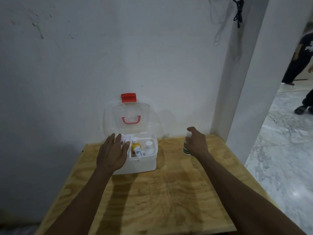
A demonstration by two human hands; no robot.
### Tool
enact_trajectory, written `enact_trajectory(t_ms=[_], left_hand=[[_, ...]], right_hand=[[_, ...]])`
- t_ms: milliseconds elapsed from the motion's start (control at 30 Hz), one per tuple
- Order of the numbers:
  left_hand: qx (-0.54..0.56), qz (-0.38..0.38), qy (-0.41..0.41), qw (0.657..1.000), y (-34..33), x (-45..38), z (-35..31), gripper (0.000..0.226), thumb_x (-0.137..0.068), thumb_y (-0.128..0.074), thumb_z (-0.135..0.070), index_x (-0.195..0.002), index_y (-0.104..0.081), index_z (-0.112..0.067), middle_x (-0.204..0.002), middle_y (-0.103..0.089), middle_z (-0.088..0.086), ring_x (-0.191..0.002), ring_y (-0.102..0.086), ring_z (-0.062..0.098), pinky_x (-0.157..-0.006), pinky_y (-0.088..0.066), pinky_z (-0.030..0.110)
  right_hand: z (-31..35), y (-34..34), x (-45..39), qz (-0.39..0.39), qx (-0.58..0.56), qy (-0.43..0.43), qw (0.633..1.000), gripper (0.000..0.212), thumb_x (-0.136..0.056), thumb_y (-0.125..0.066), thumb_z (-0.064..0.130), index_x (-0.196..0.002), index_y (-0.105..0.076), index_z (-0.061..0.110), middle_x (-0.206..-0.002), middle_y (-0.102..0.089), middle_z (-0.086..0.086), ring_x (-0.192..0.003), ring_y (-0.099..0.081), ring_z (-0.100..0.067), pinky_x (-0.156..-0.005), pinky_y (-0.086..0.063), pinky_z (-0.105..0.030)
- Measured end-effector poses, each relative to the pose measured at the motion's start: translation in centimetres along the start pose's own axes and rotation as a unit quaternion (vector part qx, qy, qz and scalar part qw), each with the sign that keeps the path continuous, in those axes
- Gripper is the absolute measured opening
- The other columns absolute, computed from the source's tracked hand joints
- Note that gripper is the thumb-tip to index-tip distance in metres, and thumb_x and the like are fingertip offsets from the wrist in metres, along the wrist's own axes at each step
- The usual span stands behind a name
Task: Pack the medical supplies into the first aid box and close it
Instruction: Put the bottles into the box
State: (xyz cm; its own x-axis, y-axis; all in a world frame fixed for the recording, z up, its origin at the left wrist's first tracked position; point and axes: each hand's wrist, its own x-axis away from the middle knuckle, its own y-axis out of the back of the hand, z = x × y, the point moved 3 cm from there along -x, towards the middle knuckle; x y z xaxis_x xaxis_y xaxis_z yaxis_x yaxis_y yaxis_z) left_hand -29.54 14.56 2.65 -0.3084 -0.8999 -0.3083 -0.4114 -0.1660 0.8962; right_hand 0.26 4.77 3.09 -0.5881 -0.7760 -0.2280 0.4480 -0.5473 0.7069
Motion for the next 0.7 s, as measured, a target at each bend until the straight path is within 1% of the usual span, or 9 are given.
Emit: enact_trajectory(t_ms=[67, 100, 200, 300, 333, 400, 533, 633, 700], left_hand=[[-0.023, 0.003, 0.003, 1.000, 0.0, 0.0, 0.0, 0.060, -0.098, -0.031, -0.050, -0.142, -0.041, -0.012, -0.151, -0.039, 0.016, -0.139, -0.037, 0.033, -0.108, -0.036, 0.049], [-0.032, 0.008, 0.005, 0.999, -0.1, -0.1, 0.1, 0.060, -0.097, -0.030, -0.052, -0.141, -0.041, -0.012, -0.149, -0.040, 0.017, -0.137, -0.039, 0.034, -0.106, -0.038, 0.049], [-0.055, 0.028, 0.016, 0.998, -0.4, -0.2, 0.2, 0.062, -0.097, -0.024, -0.054, -0.141, -0.039, -0.013, -0.147, -0.039, 0.018, -0.134, -0.039, 0.034, -0.105, -0.039, 0.050], [-0.069, 0.034, 0.021, 0.997, -0.7, -0.4, 0.3, 0.060, -0.097, -0.022, -0.052, -0.141, -0.038, -0.015, -0.146, -0.040, 0.019, -0.134, -0.037, 0.034, -0.104, -0.039, 0.049], [-0.070, 0.033, 0.022, 0.997, -0.8, -0.4, 0.5, 0.058, -0.098, -0.022, -0.051, -0.140, -0.039, -0.015, -0.145, -0.041, 0.018, -0.133, -0.038, 0.034, -0.104, -0.039, 0.048], [-0.069, 0.033, 0.021, 0.997, -1.0, -0.5, 0.7, 0.057, -0.098, -0.023, -0.050, -0.139, -0.041, -0.015, -0.142, -0.044, 0.018, -0.131, -0.040, 0.034, -0.102, -0.041, 0.048], [-0.063, 0.038, 0.021, 0.997, -1.4, -0.5, 1.0, 0.057, -0.097, -0.021, -0.049, -0.139, -0.041, -0.016, -0.143, -0.045, 0.018, -0.132, -0.039, 0.034, -0.105, -0.041, 0.049], [-0.056, 0.040, 0.025, 0.997, -1.5, -0.4, 1.1, 0.058, -0.098, -0.018, -0.048, -0.142, -0.038, -0.016, -0.147, -0.041, 0.018, -0.136, -0.035, 0.035, -0.109, -0.036, 0.050], [-0.053, 0.039, 0.027, 0.997, -1.5, -0.4, 1.1, 0.059, -0.098, -0.016, -0.048, -0.143, -0.036, -0.016, -0.149, -0.039, 0.017, -0.139, -0.033, 0.034, -0.111, -0.033, 0.049]], right_hand=[[-0.1, 0.1, 0.3, -0.009, -0.005, 0.004, 1.000, 0.033, -0.093, -0.050, 0.005, -0.126, -0.053, 0.009, -0.093, -0.066, -0.018, -0.085, -0.066, -0.037, -0.072, -0.058, -0.048], [0.0, 0.2, 0.4, -0.014, -0.005, 0.008, 1.000, 0.030, -0.093, -0.051, 0.005, -0.123, -0.055, 0.008, -0.089, -0.065, -0.017, -0.081, -0.066, -0.036, -0.069, -0.058, -0.048], [1.8, 1.1, 0.6, -0.018, -0.041, 0.030, 0.999, 0.026, -0.093, -0.057, 0.007, -0.119, -0.057, 0.004, -0.098, -0.067, -0.024, -0.083, -0.065, -0.037, -0.059, -0.053, -0.034], [5.7, 2.2, 0.1, -0.058, -0.081, 0.079, 0.992, 0.025, -0.092, -0.059, 0.015, -0.117, -0.059, 0.010, -0.105, -0.068, -0.016, -0.084, -0.060, -0.023, -0.065, -0.046, -0.023], [7.4, 2.5, 0.0, -0.070, -0.101, 0.103, 0.987, 0.025, -0.092, -0.060, 0.017, -0.116, -0.060, 0.012, -0.103, -0.069, -0.012, -0.083, -0.060, -0.019, -0.065, -0.047, -0.022], [10.5, 2.6, -0.2, -0.077, -0.134, 0.151, 0.976, 0.023, -0.090, -0.065, 0.019, -0.112, -0.062, 0.014, -0.102, -0.071, -0.006, -0.086, -0.065, -0.019, -0.072, -0.051, -0.027], [14.1, -0.4, -1.0, 0.004, -0.131, 0.164, 0.978, 0.028, -0.088, -0.072, 0.022, -0.113, -0.064, 0.015, -0.111, -0.070, -0.007, -0.098, -0.067, -0.022, -0.075, -0.051, -0.023], [14.2, -4.1, -1.5, 0.060, -0.103, 0.151, 0.981, 0.030, -0.086, -0.073, 0.023, -0.114, -0.063, 0.017, -0.115, -0.069, -0.010, -0.107, -0.064, -0.029, -0.086, -0.058, -0.036], [13.7, -5.9, -1.7, 0.080, -0.088, 0.142, 0.983, 0.031, -0.084, -0.074, 0.023, -0.112, -0.063, 0.018, -0.113, -0.069, -0.010, -0.107, -0.063, -0.031, -0.083, -0.059, -0.040]])
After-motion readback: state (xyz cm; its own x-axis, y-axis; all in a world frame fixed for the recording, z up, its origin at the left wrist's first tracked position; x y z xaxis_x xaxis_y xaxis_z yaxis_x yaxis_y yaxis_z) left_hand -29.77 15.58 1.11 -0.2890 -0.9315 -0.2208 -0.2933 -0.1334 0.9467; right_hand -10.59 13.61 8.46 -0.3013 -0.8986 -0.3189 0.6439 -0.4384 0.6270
